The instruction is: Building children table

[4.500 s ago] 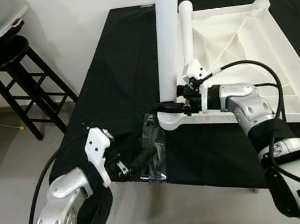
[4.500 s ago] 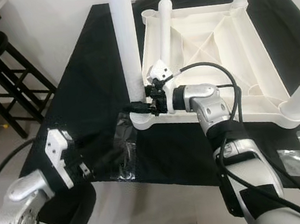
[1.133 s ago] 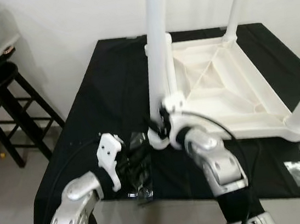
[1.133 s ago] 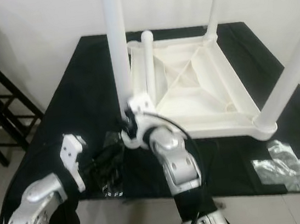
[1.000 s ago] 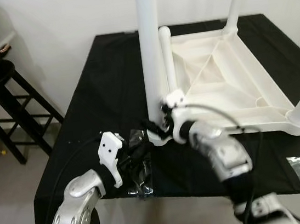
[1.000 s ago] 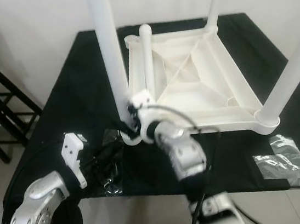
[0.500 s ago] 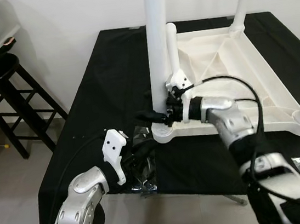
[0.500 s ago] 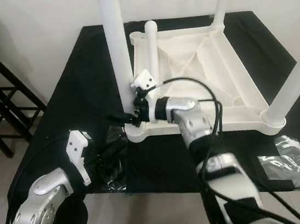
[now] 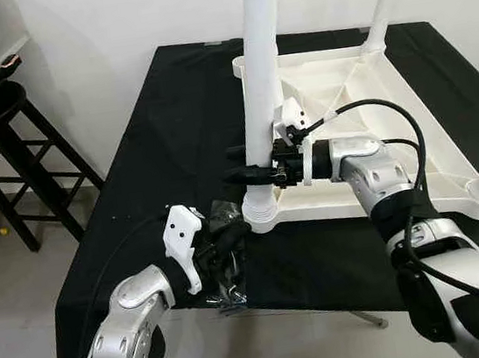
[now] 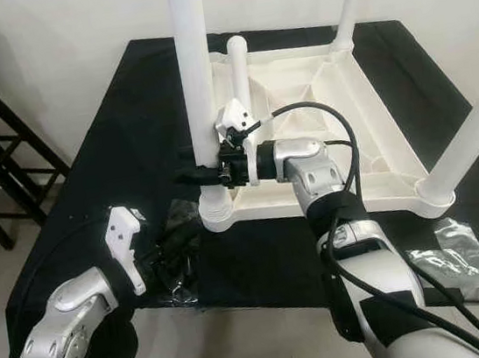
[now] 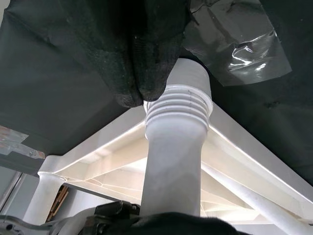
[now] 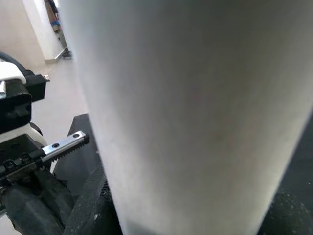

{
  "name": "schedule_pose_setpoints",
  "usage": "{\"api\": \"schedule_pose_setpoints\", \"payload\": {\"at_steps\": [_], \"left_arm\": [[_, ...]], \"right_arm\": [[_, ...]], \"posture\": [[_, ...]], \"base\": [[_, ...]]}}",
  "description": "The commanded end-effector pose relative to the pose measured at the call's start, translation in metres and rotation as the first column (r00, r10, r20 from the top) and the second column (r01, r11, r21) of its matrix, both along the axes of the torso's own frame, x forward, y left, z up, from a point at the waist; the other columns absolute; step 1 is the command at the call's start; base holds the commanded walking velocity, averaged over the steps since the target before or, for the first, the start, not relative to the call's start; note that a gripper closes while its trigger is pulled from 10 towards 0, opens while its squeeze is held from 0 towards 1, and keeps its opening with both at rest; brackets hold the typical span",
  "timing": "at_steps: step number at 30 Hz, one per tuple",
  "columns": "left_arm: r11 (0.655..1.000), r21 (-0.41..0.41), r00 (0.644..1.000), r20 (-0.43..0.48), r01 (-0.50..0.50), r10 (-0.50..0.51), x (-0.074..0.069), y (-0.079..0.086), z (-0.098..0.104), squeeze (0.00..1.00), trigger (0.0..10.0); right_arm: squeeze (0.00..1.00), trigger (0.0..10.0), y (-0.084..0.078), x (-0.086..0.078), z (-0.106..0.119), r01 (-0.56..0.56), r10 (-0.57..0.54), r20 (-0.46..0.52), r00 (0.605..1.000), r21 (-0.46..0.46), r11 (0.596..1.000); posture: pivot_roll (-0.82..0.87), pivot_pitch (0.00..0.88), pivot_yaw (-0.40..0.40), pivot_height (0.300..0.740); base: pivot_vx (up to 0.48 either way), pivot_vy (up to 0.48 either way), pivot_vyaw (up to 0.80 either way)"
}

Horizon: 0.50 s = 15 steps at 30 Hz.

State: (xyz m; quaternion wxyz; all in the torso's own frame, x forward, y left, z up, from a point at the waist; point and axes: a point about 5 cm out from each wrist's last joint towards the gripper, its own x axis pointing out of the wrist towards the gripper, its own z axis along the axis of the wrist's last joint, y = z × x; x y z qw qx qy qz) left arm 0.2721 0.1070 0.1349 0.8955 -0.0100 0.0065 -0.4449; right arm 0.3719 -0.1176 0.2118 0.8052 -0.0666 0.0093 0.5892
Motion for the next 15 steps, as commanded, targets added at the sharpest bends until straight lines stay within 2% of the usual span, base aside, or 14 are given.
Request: {"api": "schedule_pose_setpoints", "payload": {"at_steps": [1, 2, 4, 5, 6, 7, 8, 9, 10, 11, 12, 13, 15], "left_arm": [[1.000, 0.005, 1.000, -0.011, 0.000, 0.000, 0.001, 0.001, -0.001, 0.00, 10.0], [1.000, 0.005, 1.000, -0.011, 0.000, 0.000, 0.001, 0.001, -0.001, 0.00, 10.0], [1.000, 0.006, 1.000, -0.009, -0.003, 0.003, 0.001, 0.002, -0.001, 0.00, 10.0], [1.000, 0.006, 1.000, -0.009, -0.003, 0.003, 0.001, 0.002, -0.001, 0.00, 10.0], [1.000, 0.007, 1.000, -0.009, -0.005, 0.005, 0.001, 0.004, 0.000, 0.00, 10.0], [1.000, 0.007, 1.000, -0.008, -0.006, 0.006, 0.002, 0.005, 0.000, 0.00, 10.0], [1.000, 0.007, 1.000, -0.008, -0.007, 0.007, 0.002, 0.006, 0.001, 0.00, 10.0], [1.000, 0.007, 1.000, -0.008, -0.007, 0.007, 0.002, 0.006, 0.001, 0.00, 10.0], [1.000, 0.009, 1.000, -0.009, -0.007, 0.007, 0.002, 0.006, 0.001, 0.00, 10.0], [1.000, 0.012, 1.000, -0.010, -0.006, 0.006, 0.003, 0.007, 0.001, 0.00, 10.0], [1.000, 0.012, 1.000, -0.010, -0.006, 0.006, 0.003, 0.007, 0.001, 0.00, 10.0], [1.000, 0.013, 1.000, -0.011, -0.005, 0.005, 0.004, 0.007, 0.001, 0.00, 10.0], [1.000, 0.013, 1.000, -0.011, -0.005, 0.005, 0.004, 0.007, 0.001, 0.00, 10.0]], "right_arm": [[0.00, 0.0, -0.008, 0.001, -0.012, 0.132, -0.132, 0.020, 0.991, -0.016, 0.991], [0.00, 0.0, -0.008, 0.001, -0.012, 0.132, -0.132, 0.020, 0.991, -0.016, 0.991], [0.00, 0.0, -0.008, -0.002, -0.033, 0.321, -0.322, -0.005, 0.947, -0.055, 0.946], [0.00, 0.0, -0.008, -0.002, -0.033, 0.321, -0.322, -0.005, 0.947, -0.055, 0.946], [0.00, 0.0, -0.003, -0.005, -0.047, 0.495, -0.497, -0.036, 0.867, -0.059, 0.867], [0.00, 0.0, 0.007, -0.017, -0.061, 0.650, -0.651, -0.087, 0.754, -0.050, 0.759], [0.00, 0.0, 0.011, -0.026, -0.069, 0.744, -0.744, -0.125, 0.657, -0.051, 0.666], [0.00, 0.0, 0.011, -0.026, -0.069, 0.744, -0.744, -0.125, 0.657, -0.051, 0.666], [0.00, 0.0, 0.020, -0.039, -0.074, 0.781, -0.778, -0.148, 0.611, -0.046, 0.623], [0.00, 0.0, 0.029, -0.044, -0.073, 0.765, -0.762, -0.128, 0.634, -0.035, 0.643], [0.00, 0.0, 0.029, -0.044, -0.073, 0.765, -0.762, -0.128, 0.634, -0.035, 0.643], [0.00, 0.0, 0.035, -0.044, -0.071, 0.744, -0.743, -0.096, 0.662, -0.034, 0.667], [0.00, 0.0, 0.035, -0.044, -0.071, 0.744, -0.743, -0.096, 0.662, -0.034, 0.667]], "posture": [[0.02, 0.094, -0.017, 0.740], [0.02, 0.094, -0.017, 0.740], [0.01, 0.095, -0.018, 0.740], [0.01, 0.095, -0.018, 0.740], [0.00, 0.101, -0.013, 0.740], [0.00, 0.109, -0.004, 0.740], [0.00, 0.112, 0.000, 0.740], [0.00, 0.112, 0.000, 0.740], [-0.01, 0.111, 0.013, 0.740], [-0.02, 0.105, 0.019, 0.740], [-0.02, 0.105, 0.019, 0.740], [-0.01, 0.106, 0.012, 0.740], [-0.01, 0.106, 0.012, 0.740]], "base": [[0.000, 0.000, 0.00], [0.000, 0.000, 0.00], [0.000, 0.000, 0.00], [0.000, 0.000, 0.00], [0.000, 0.000, 0.00], [0.000, 0.000, 0.00], [0.000, 0.000, 0.00], [0.000, 0.000, 0.00], [0.000, 0.000, 0.00], [0.000, 0.000, 0.00], [0.000, 0.000, 0.00], [0.000, 0.000, 0.00], [0.000, 0.000, 0.00]]}}
